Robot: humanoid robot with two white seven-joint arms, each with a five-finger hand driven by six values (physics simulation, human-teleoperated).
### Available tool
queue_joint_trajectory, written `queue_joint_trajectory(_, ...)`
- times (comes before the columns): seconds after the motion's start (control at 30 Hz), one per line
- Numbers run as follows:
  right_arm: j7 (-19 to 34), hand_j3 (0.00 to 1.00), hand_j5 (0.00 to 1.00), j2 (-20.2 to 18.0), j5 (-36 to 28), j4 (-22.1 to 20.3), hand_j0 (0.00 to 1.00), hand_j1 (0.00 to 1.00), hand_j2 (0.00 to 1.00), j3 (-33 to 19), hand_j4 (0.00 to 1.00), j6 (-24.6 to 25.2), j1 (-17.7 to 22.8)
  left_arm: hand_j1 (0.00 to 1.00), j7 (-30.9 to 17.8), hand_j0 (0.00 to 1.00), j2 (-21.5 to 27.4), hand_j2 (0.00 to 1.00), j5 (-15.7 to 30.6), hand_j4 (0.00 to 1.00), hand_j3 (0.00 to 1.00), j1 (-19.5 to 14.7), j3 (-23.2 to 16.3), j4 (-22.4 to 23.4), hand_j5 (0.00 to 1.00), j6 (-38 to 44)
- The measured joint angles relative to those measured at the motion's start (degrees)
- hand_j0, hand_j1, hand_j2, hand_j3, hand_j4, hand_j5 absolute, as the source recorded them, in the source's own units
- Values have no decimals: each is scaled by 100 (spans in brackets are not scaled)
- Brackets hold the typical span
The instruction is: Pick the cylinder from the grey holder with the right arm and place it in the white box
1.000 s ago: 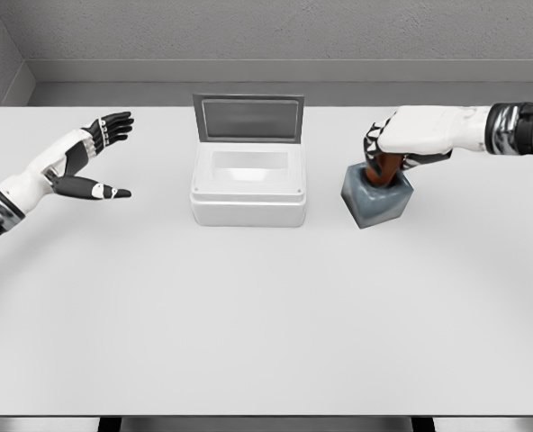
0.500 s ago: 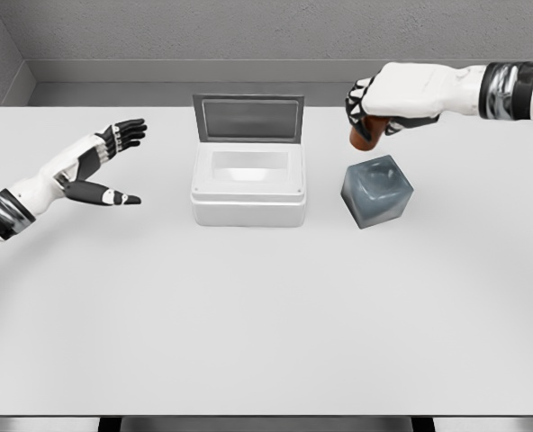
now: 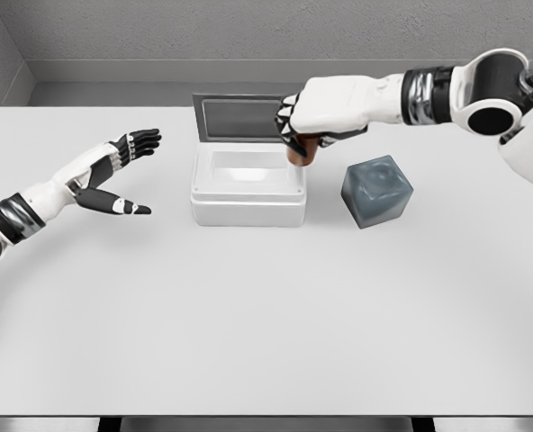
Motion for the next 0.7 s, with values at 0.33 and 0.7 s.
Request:
queue_joint_trajectory(0.33,-2,27,27,95,1,-54,27,27,27,126,27,2,-53,100,-4,100,0,100,-12,100,100,9,-4,-34,100,0)
queue_joint_trajectory(0.7,-1,27,27,256,26,259,27,27,27,131,27,2,-88,100,-85,100,37,100,-70,100,100,246,-5,-56,100,-1)
